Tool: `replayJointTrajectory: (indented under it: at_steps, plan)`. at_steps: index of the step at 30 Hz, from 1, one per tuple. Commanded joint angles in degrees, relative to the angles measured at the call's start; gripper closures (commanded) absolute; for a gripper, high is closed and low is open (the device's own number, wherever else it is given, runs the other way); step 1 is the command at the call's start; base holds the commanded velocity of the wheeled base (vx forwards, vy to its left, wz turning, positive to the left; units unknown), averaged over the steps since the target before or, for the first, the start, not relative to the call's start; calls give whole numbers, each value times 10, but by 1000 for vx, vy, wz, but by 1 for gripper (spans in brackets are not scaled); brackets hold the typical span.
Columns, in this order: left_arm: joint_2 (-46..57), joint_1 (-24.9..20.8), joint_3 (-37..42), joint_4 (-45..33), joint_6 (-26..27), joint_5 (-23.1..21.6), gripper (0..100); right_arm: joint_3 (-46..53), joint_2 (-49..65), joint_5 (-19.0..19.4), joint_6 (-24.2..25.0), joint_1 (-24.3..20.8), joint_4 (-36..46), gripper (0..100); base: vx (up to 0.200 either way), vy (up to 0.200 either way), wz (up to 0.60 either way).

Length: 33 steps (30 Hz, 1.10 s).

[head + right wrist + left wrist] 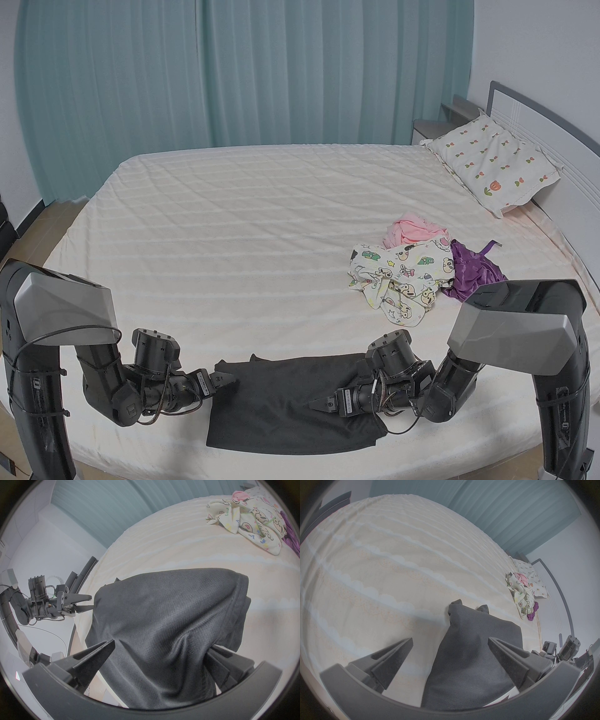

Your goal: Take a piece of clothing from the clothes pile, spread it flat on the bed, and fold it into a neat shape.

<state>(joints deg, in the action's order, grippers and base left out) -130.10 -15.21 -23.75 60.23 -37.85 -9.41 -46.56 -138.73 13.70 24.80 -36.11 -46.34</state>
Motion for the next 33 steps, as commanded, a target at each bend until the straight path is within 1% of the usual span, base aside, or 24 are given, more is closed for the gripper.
replayJointTrajectory:
  at_steps: [1,2,3,4,7,13,15,16,17,19,23,26,27,29,33]
  plan:
    - [-1,-1,0,0,0,0,0,-16,-3,-3,1,-6,1,0,0,0,0]
    - [-1,-1,0,1,0,0,0,-17,-3,-4,1,-6,1,0,0,0,0]
    - [-1,-1,0,0,0,0,0,-21,-5,-14,1,-7,4,0,0,0,0]
    - [-1,-1,0,1,0,0,0,-23,-7,-17,0,-10,10,100,0,0,0]
    - [-1,-1,0,0,0,0,0,-34,-9,-23,1,-14,38,100,0,0,0]
    - [-1,-1,0,0,1,1,0,-34,-7,-25,4,-12,41,100,0,0,0]
    - [-1,-1,-1,0,1,1,0,-27,8,-26,32,-10,40,100,0,0,0]
    - [-1,-1,-1,0,1,1,0,-27,8,-26,32,-10,40,100,0,0,0]
    - [0,-1,0,0,0,1,0,-13,27,-26,56,-5,40,100,0,0,0]
    - [-1,-1,-1,0,0,2,0,0,38,-26,63,-2,39,100,0,0,0]
    - [-1,-3,0,0,1,2,0,22,53,-19,68,15,37,100,0,0,0]
    - [-1,-3,-1,0,2,2,0,26,50,-4,69,19,37,100,0,0,0]
    - [-1,-3,-2,0,1,1,0,34,51,6,68,19,36,100,0,0,0]
    - [-1,-3,-2,0,1,1,0,41,53,13,68,19,36,100,0,-200,0]
    - [-1,-3,-2,0,1,1,0,50,57,14,69,27,29,100,0,-200,0]
